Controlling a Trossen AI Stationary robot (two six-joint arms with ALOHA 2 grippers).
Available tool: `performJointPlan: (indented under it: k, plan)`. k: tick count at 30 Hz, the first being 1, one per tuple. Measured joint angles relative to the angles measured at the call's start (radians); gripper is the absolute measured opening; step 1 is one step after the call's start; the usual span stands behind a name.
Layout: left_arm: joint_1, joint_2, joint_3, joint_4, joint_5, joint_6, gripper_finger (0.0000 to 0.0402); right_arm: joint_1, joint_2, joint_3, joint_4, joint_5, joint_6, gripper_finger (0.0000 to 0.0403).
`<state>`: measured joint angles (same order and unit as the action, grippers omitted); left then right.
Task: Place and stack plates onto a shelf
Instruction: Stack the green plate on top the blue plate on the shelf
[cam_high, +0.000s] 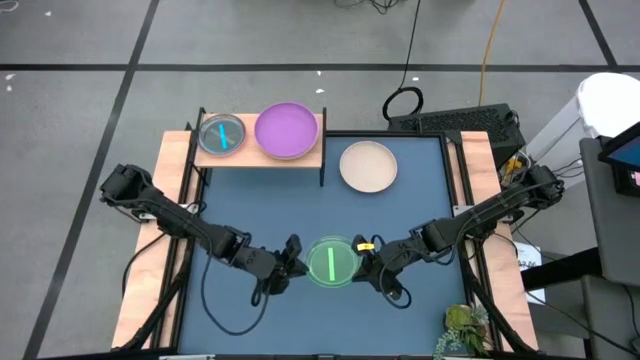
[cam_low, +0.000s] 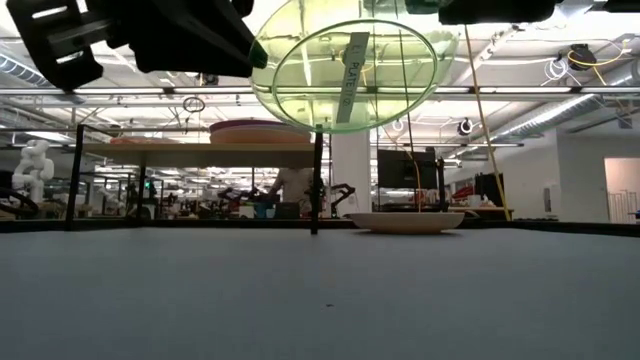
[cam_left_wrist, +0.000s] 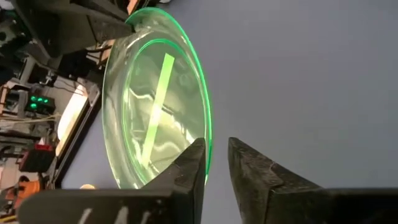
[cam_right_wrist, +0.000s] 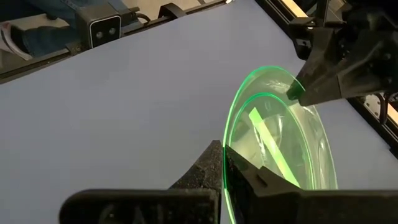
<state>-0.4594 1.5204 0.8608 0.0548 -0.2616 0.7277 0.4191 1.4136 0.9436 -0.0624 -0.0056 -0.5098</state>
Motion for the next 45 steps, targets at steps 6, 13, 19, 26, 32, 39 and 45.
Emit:
performJointPlan:
  k: [6,13,19,26,32,39,45]
  plan:
    - [0.001,0.0,0.0,0.0,0.0,0.001,0.0055,0.0,0.0,0.0,0.0,0.0,-0.002,0.0]
    - [0.019,0.0,0.0,0.0,0.04,0.005,0.0018,0.0,0.0,0.0,0.0,0.0,-0.009,0.0]
    - [0.038,0.0,-0.001,0.005,0.094,0.003,0.0005,0.0,0.0,0.0,0.05,0.004,0.041,0.0014]
    - [0.041,0.0,-0.001,0.016,0.133,-0.003,0.0004,-0.012,0.0,0.001,0.095,0.006,0.131,0.0095]
    - [0.041,0.0,-0.001,0.015,0.132,-0.027,0.0003,-0.015,0.0,0.001,0.104,0.008,0.192,0.0154]
    - [0.041,0.0,-0.001,0.022,0.132,-0.04,0.0002,-0.033,0.0,0.001,0.104,0.009,0.281,0.0203]
    - [0.041,0.0,-0.001,0.022,0.132,-0.067,0.0002,-0.04,-0.024,0.0,0.103,0.124,0.308,0.0235]
